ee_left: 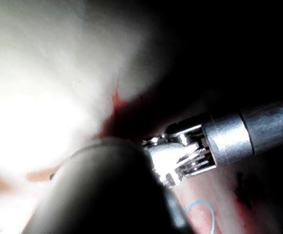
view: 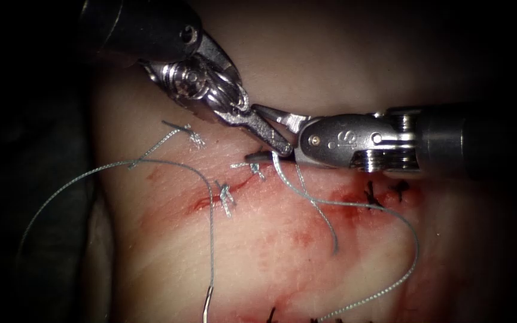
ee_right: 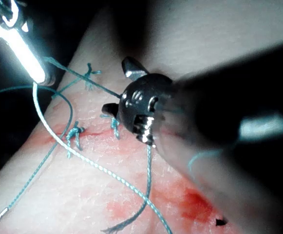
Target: Wound Closure
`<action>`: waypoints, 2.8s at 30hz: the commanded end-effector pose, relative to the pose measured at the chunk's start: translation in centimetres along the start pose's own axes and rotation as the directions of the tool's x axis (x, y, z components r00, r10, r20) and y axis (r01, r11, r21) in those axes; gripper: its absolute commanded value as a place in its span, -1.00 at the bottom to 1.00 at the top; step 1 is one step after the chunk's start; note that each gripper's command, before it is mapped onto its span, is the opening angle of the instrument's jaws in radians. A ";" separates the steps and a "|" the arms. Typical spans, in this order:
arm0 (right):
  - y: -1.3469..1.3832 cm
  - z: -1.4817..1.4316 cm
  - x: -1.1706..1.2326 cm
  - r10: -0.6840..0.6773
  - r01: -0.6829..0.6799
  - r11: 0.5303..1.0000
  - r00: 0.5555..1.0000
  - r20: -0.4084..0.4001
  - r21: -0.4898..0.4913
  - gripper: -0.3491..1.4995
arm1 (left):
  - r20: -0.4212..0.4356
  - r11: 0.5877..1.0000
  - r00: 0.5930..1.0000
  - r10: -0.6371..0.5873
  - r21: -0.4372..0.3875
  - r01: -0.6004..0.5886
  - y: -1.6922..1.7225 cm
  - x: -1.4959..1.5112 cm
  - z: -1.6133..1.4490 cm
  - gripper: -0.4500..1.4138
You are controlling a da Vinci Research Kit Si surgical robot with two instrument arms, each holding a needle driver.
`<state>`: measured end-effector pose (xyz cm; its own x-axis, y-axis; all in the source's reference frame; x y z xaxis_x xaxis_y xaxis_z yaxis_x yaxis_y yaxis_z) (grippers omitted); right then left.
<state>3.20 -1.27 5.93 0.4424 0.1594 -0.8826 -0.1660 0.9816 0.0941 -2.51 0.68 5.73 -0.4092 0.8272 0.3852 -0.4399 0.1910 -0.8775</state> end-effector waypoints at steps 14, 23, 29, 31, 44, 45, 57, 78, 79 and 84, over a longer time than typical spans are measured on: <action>-0.04 0.13 -0.02 0.024 -0.024 1.000 1.000 -0.003 -0.002 -0.43 | -0.005 1.000 1.000 0.008 0.001 -0.008 -0.01 0.06 0.05 -1.00; -0.04 0.12 -0.01 0.041 -0.041 0.999 0.999 -0.003 0.000 -1.00 | -0.009 1.000 1.000 0.007 -0.002 -0.007 0.01 0.06 0.05 -1.00; -0.04 0.11 -0.01 0.060 -0.060 0.998 0.998 -0.006 0.000 -1.00 | -0.008 1.000 1.000 0.006 -0.003 -0.006 0.01 0.06 0.05 -1.00; -0.03 0.10 0.00 0.067 -0.067 0.998 0.998 -0.011 -0.001 -1.00 | -0.006 1.000 1.000 0.007 -0.004 -0.007 0.02 0.05 0.03 -1.00; 0.67 -1.10 0.50 0.178 -0.191 0.979 0.972 -0.150 -0.073 -0.33 | 0.026 1.000 1.000 -0.015 0.007 0.015 -0.19 -0.21 -0.43 -1.00; 0.73 -1.24 0.50 0.187 -0.201 0.975 0.972 -0.143 -0.091 -0.27 | 0.040 1.000 0.999 -0.014 0.007 0.014 -0.21 -0.24 -0.42 -1.00; 0.93 -1.65 0.13 0.220 -0.236 0.936 0.971 -0.089 -0.262 0.45 | 0.468 0.999 0.884 0.000 -0.037 0.019 -0.31 -0.99 0.65 -1.00; 0.75 -1.53 0.08 0.265 -0.283 0.922 0.959 -0.104 -0.265 0.69 | 0.063 0.695 0.730 0.681 0.261 -0.670 0.04 0.13 0.29 0.48; 0.75 -1.53 0.08 0.264 -0.283 0.922 0.959 -0.104 -0.265 0.69 | 0.050 0.679 0.716 0.697 0.277 -0.680 0.11 0.16 0.21 0.48; 0.72 -1.51 0.06 0.266 -0.285 0.920 0.958 -0.106 -0.267 0.74 | -0.020 0.763 0.794 0.607 0.292 -0.576 0.38 0.13 -0.32 0.39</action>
<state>1.69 -0.72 5.23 0.2882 0.4031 -0.8686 -0.5146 0.8302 0.2146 -2.43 1.01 5.30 -0.5789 0.7778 -0.2448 -0.3233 -0.4945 -0.8068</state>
